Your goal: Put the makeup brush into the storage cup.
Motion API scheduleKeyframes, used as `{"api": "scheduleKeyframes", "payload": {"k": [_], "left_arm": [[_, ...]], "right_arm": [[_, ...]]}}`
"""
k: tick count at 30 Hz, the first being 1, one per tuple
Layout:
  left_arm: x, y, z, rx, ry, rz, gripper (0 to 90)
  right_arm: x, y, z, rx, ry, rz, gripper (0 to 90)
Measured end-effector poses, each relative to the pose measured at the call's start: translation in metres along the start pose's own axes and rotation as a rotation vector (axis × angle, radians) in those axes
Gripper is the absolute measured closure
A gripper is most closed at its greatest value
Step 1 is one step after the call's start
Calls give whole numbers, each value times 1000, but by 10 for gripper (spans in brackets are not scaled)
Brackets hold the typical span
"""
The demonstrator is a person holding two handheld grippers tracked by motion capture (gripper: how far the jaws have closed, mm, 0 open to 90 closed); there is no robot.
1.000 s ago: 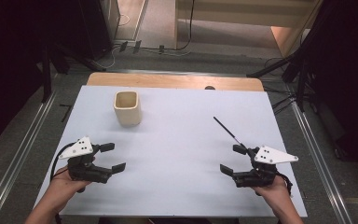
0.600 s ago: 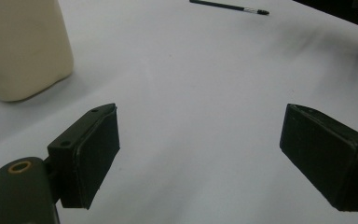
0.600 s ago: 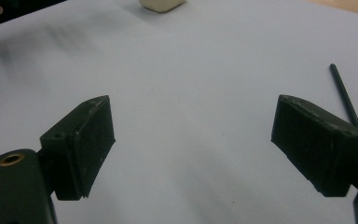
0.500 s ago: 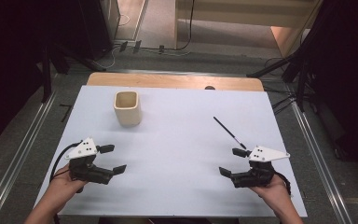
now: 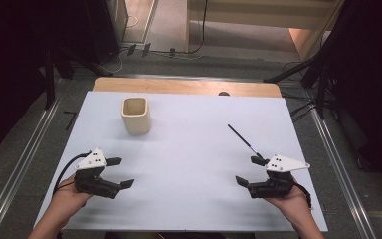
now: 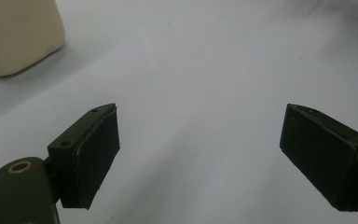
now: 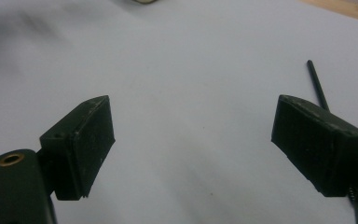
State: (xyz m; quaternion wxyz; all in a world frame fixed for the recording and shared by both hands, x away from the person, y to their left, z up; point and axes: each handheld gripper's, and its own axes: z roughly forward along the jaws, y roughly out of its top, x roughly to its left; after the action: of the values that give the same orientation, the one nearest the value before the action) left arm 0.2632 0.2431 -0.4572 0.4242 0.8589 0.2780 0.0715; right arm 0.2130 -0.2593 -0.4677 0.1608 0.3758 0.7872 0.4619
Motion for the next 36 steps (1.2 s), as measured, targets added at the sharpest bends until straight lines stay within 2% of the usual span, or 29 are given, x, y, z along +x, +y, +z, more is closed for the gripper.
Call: {"api": "scheduleKeyframes", "payload": {"k": [4, 11, 16, 19, 23, 27, 30, 36], "left_arm": [[0, 0, 0, 1, 2, -2, 120], [0, -1, 0, 11, 2, -1, 120], [0, -1, 1, 8, -2, -3, 120], [1, -1, 1, 7, -4, -3, 120], [0, -1, 1, 4, 0, -2, 120], [-1, 0, 0, -6, -3, 3, 120], [0, 0, 1, 13, -3, 10, 120], [0, -1, 0, 9, -6, 9, 120]], "right_arm": [[-3, 0, -2, 2, -15, 26, 141], [-5, 0, -1, 16, -30, 33, 161], [-9, 0, -2, -1, -50, 45, 179], [-11, 0, -3, 7, -62, 27, 186], [-14, 1, -1, 0, -74, 33, 186], [-17, 3, 0, -13, -74, 66, 185], [-20, 6, 2, -16, -88, 74, 185], [-26, 12, 4, -33, -114, 80, 185]]}}
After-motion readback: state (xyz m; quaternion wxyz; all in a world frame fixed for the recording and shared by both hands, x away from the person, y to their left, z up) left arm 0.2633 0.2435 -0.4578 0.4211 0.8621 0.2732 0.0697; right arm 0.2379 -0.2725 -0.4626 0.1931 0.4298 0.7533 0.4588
